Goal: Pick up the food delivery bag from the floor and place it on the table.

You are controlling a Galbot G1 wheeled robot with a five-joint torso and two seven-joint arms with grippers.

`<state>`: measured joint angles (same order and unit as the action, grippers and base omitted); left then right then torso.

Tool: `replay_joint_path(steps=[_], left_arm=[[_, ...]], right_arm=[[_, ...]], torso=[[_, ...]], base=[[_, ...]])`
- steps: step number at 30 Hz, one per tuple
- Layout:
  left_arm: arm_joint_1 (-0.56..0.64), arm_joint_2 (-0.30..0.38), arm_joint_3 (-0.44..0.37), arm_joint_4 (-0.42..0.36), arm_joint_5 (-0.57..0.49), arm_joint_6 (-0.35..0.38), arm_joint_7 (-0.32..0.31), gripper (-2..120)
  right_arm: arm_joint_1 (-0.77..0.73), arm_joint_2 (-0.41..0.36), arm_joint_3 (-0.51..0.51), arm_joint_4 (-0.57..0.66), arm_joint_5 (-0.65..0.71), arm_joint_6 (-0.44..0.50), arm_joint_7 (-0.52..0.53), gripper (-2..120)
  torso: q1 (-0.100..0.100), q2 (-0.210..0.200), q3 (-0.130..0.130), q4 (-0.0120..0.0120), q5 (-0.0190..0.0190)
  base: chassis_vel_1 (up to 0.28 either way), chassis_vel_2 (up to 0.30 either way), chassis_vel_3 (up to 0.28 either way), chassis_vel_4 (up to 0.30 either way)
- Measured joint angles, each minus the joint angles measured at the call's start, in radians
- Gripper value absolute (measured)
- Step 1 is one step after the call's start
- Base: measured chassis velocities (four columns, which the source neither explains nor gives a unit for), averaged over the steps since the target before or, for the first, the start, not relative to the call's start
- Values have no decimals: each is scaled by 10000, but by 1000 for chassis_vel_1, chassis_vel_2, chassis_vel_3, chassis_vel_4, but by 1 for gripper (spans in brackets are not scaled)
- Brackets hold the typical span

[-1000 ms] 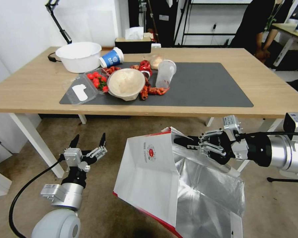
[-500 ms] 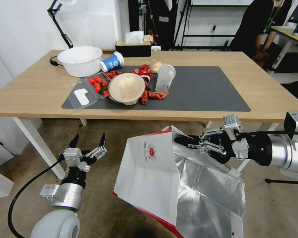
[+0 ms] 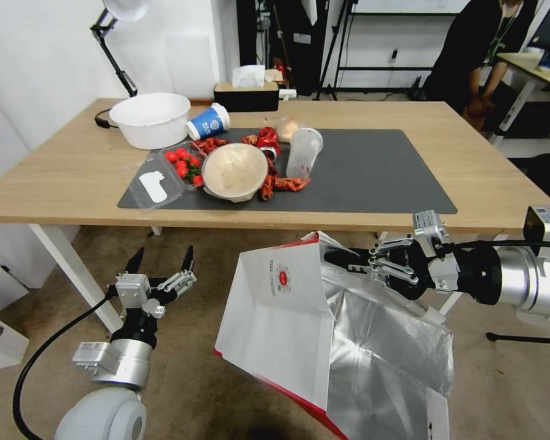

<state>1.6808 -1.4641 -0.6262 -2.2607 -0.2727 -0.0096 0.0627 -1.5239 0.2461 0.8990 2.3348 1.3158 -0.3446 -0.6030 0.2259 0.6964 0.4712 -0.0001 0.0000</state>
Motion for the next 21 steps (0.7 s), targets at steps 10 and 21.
replay_joint_path(steps=[10, 21], left_arm=[[-5, 2, -11, 8, 1, -2, 2, 100], [12, -11, -37, -20, -12, -15, 2, 100]], right_arm=[[11, -46, -8, -6, 3, 9, -2, 0], [21, -57, 3, 35, 25, 12, -2, 0]], torso=[[178, 440, 258, 0, 0], [397, 971, 573, 0, 0]], base=[[0, 0, 0, 0], [0, 0, 0, 0]])
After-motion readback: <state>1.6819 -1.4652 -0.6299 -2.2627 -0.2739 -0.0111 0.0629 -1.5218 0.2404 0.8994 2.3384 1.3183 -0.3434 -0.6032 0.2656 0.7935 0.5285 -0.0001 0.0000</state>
